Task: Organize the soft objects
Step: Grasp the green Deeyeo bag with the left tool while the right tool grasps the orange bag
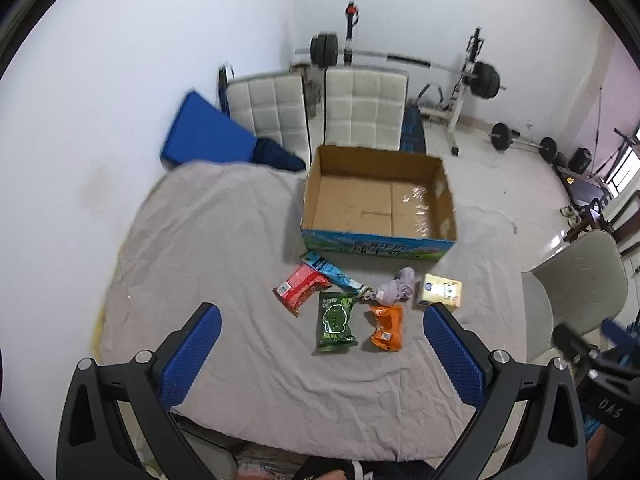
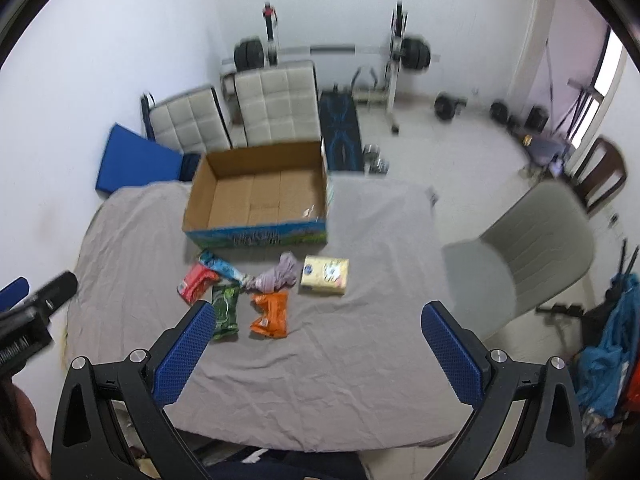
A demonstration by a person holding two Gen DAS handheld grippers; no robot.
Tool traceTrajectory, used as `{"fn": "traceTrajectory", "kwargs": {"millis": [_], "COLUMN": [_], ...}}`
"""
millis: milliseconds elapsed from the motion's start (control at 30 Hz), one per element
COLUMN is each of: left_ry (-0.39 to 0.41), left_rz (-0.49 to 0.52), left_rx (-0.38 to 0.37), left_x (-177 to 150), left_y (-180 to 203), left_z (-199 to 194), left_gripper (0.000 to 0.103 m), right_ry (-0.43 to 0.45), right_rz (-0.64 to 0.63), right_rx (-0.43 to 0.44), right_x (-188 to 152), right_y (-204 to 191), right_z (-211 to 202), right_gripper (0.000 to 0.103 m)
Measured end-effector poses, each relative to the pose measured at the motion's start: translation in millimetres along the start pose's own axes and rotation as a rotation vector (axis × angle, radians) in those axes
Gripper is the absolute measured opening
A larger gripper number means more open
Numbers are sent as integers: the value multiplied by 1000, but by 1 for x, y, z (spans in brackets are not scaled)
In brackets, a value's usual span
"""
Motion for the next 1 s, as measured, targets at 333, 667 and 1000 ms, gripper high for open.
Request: {"fn": "traceTrajectory", "kwargs": {"millis": [333, 667, 1000], "left_ry": [-353, -625, -726], "left_rz": [-29, -14, -26], "left_rx": [-97, -155, -186], "left_x": [-23, -67, -88], "left_y": [-4, 8, 10], "left_z": [202, 347, 393], "left_gripper": [93, 73, 61], "right_ry": [-341, -511, -560], "right_rz": [12, 54, 109], "right_rx": [67, 53, 120], "right_x": [-24, -55, -77], "right_y": [-32, -39, -56], "right_z": [244, 382, 434], "right_gripper": [103, 90, 56]}}
Point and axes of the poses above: each gripper's, at about its wrist camera, not at the fingertips, and z roughly the way its jaws point, y to its right, x to its top, the point moved 6 cm from there along z, roughly the way its jaws point, and after that the axes turned 3 degrees about -y, right-handed, at the moved point
